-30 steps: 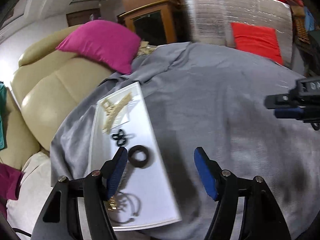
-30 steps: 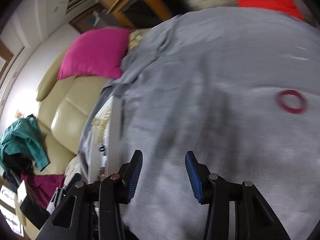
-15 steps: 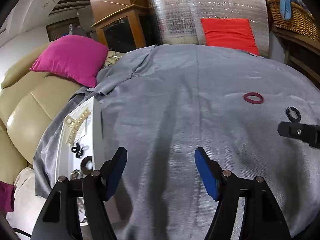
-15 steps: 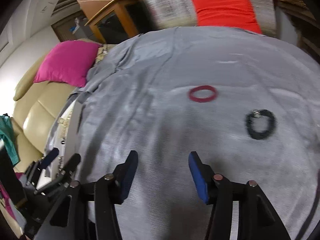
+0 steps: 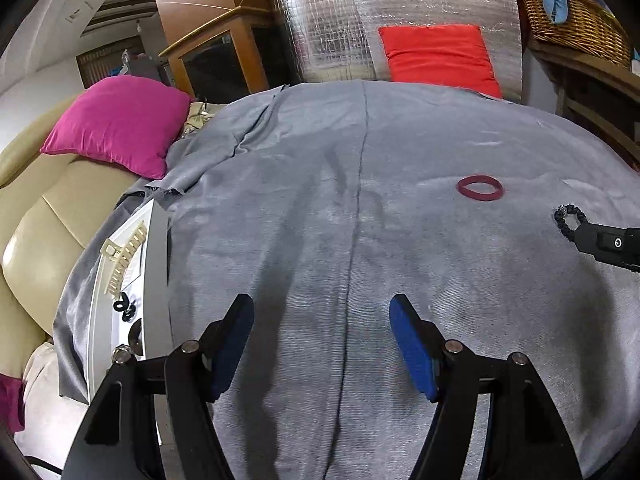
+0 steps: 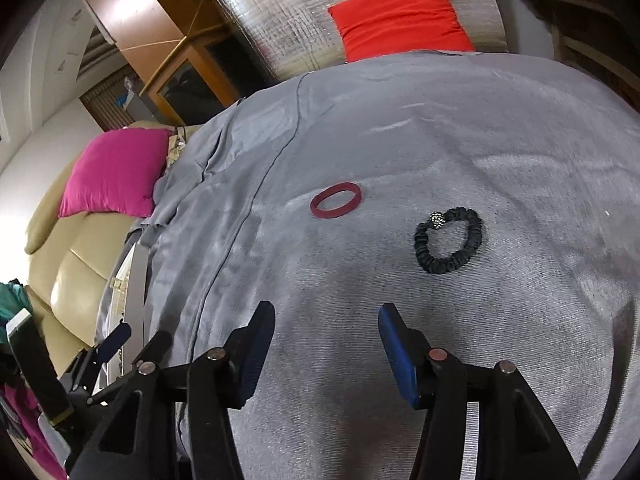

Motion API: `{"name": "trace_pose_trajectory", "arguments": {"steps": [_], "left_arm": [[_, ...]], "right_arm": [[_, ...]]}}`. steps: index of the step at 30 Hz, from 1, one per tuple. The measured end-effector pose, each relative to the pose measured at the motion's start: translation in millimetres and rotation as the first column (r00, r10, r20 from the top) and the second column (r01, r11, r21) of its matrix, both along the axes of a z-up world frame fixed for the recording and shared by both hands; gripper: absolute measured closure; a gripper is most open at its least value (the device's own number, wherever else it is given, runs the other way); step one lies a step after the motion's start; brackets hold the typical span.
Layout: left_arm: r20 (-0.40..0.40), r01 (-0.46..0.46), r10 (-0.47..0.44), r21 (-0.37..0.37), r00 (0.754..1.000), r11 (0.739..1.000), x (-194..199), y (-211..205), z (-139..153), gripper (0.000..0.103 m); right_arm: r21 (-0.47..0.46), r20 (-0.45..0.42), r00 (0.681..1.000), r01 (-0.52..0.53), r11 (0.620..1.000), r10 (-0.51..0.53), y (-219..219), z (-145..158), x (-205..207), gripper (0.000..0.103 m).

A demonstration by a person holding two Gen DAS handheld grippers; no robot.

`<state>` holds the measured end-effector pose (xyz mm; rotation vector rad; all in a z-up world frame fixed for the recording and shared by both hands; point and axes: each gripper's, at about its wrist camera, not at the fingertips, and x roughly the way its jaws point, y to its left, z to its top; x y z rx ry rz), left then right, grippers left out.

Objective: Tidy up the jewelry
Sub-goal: 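Move both tools back over the table toward the red hair tie and beaded bracelet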

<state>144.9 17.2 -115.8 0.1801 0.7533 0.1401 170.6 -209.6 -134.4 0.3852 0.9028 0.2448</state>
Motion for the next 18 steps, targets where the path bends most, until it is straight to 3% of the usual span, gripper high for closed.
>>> {"name": "trace_pose_trajectory", "arguments": {"steps": [18], "left_arm": [[-0.032,0.072,-0.072,-0.006,0.997,0.997,12,-42,-8,0.032]], "right_arm": [[0.06,-0.027,0.997,0.076,0.995,-0.074,-45,-7,-5,0.045]]}}
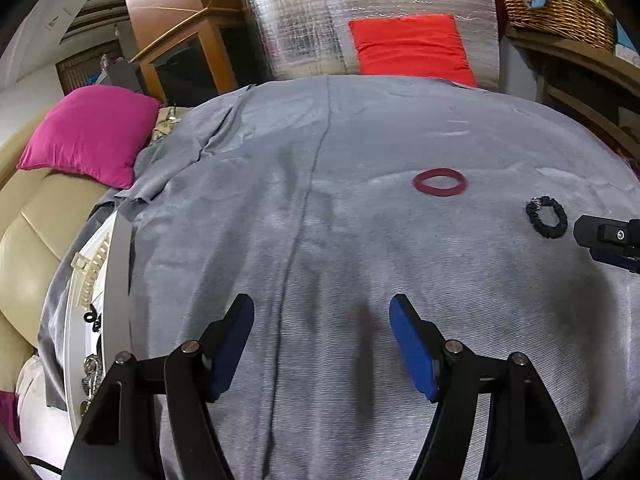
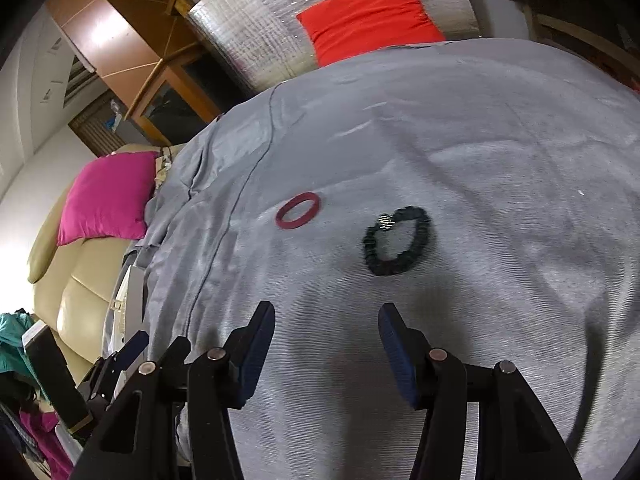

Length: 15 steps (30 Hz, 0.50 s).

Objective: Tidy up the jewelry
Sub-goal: 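Move both tools back over the table toward the red hair tie and beaded bracelet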

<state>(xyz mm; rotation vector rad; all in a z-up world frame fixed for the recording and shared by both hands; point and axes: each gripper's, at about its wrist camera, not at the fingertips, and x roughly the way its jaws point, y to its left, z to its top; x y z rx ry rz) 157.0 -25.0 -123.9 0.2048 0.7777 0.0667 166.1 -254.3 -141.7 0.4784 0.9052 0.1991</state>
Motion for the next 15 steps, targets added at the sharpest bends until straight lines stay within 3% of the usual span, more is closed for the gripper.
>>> {"name": "trace_pose_trajectory", "arguments": {"steps": [9,15], "left_arm": [[-0.025,0.041,-0.041,0.0,0.999,0.999,7,-24,-7,0.032],[-0.036,0.057,-0.056,0.017,0.998,0.998,18,-39,-12,0.032]], "right_arm": [[0.024,-0.013,0.997,0.07,0.997,-0.07,-32,-4,-2,0.045],[0.111,-0.051,0.987,0.155,0.982,-0.15,-61,-14,1,0.051]]}}
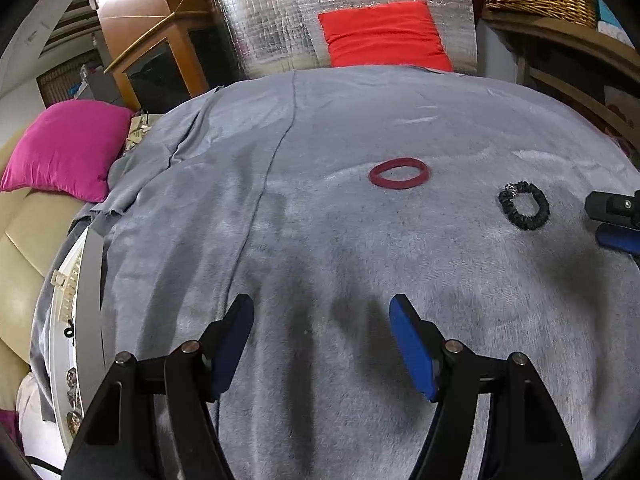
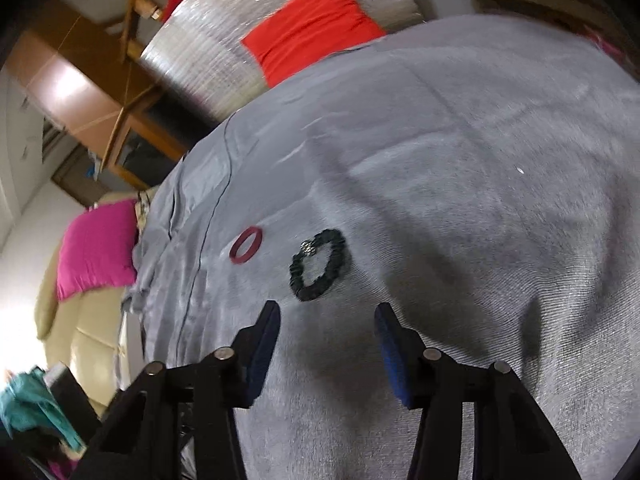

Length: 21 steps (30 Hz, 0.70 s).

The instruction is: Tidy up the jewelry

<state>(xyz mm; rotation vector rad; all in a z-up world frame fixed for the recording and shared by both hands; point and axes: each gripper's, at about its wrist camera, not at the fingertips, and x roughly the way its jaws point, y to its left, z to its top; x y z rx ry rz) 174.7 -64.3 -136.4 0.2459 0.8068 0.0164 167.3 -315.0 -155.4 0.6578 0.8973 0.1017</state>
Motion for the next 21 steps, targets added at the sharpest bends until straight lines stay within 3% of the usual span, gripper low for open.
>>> {"name": "trace_pose_trajectory", "arguments": {"steps": [6,15,21], "left_arm": [[-0.003,0.002,-0.002,-0.038,1.0,0.999,27,-2,4,0.032],[-0.021,0.026,-0.027,-0.077,0.999,0.997,89,-2,-2,0.032],[-0.023,0.024,-0.028,-0.154,0.999,0.988,117,11,5,0.032]], "right_arm": [[0.061,-0.018,1.0,0.022,0.998,-0.021,-8,-7,9,0.056],[0.072,-0.035,0.998,0.047,0.996,-0.045,-4,-11,31,0.056],[0.075,-0.076,0.996,0.061,0.995,-0.055,1,-16,49,0.056]]}}
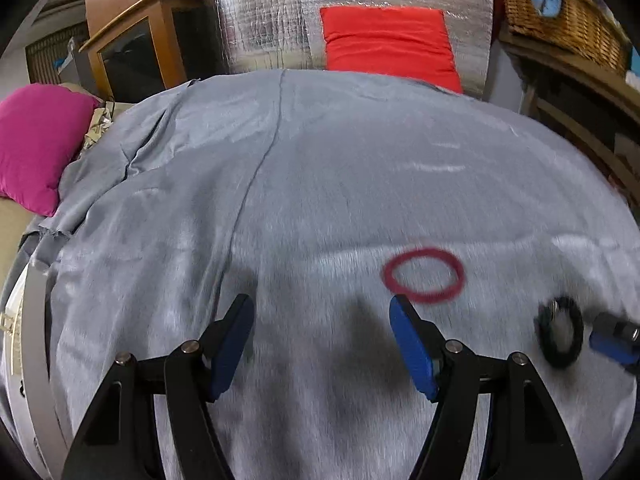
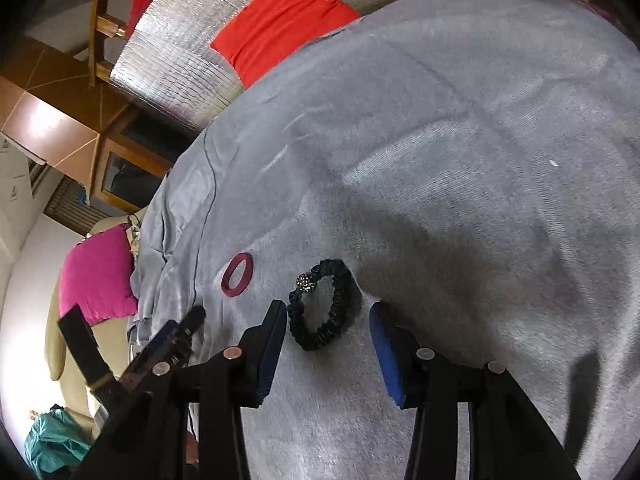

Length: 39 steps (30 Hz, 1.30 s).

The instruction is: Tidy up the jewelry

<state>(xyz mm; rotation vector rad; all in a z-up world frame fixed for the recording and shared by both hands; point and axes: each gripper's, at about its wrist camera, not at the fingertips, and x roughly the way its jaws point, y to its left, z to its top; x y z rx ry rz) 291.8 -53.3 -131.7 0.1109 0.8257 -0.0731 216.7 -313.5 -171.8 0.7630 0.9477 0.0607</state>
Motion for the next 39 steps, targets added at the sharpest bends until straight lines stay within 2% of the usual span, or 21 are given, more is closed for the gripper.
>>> {"name": "trace_pose_trajectory", "arguments": {"steps": [9,15,17,19,21,23,24,25,26,32,39], "left_arm": [[-0.028,0.091,-0.094,-0.084,0.995,0.992,27,-17,-8,0.032],[-0.032,0.181,-0.184,-0.087,0.982,0.98,22,-39,-10,0.033],[-0.034,0.193,-0.196,-0.07,0.98,0.979,21,-42,-13,0.037],[-0.054,0.198,-0.203,-0.079,0.978,0.977,23,-43,-16,0.053],[-0.072,0.205,-0.214,-0.107,0.974,0.973,24,-41,-19,0.063],[-0.068,0.21,-0.217,-0.105,0.974,0.972,23,-41,-20,0.066],[-0.068,0.213,-0.22,-0.106,0.973,0.971,24,-41,-20,0.073],[-0.072,0.215,-0.223,-0.106,0.972,0.971,24,-40,-20,0.087],[-0.079,0.215,-0.224,-0.102,0.971,0.971,24,-40,-21,0.091],[-0.108,0.224,-0.244,-0.165,0.964,0.96,18,-27,-19,0.098],[-0.168,0.257,-0.282,-0.156,0.944,0.954,-7,-20,-13,0.098]], "right_arm": [[-0.014,-0.024,1.0,0.009,1.0,-0.009,6,-6,14,0.055],[-0.001,-0.026,1.0,0.012,1.0,-0.013,2,-8,19,0.064],[0.009,-0.029,0.999,0.015,1.0,-0.015,-1,-10,19,0.068],[0.019,-0.031,0.999,0.018,1.0,-0.017,-4,-12,18,0.072],[0.008,-0.033,0.999,0.015,1.0,-0.015,-5,-13,16,0.076],[-0.016,-0.032,0.999,0.011,1.0,-0.011,-3,-12,15,0.08],[-0.03,-0.032,0.999,0.008,1.0,-0.009,-2,-12,15,0.083],[-0.044,-0.034,0.999,0.006,0.999,-0.008,-1,-11,15,0.085],[-0.052,-0.036,0.999,0.004,0.999,-0.006,1,-11,14,0.087],[-0.045,-0.034,0.999,-0.024,0.999,0.023,6,-7,10,0.09],[-0.011,-0.034,0.994,-0.099,0.995,0.099,25,-4,8,0.09]]}}
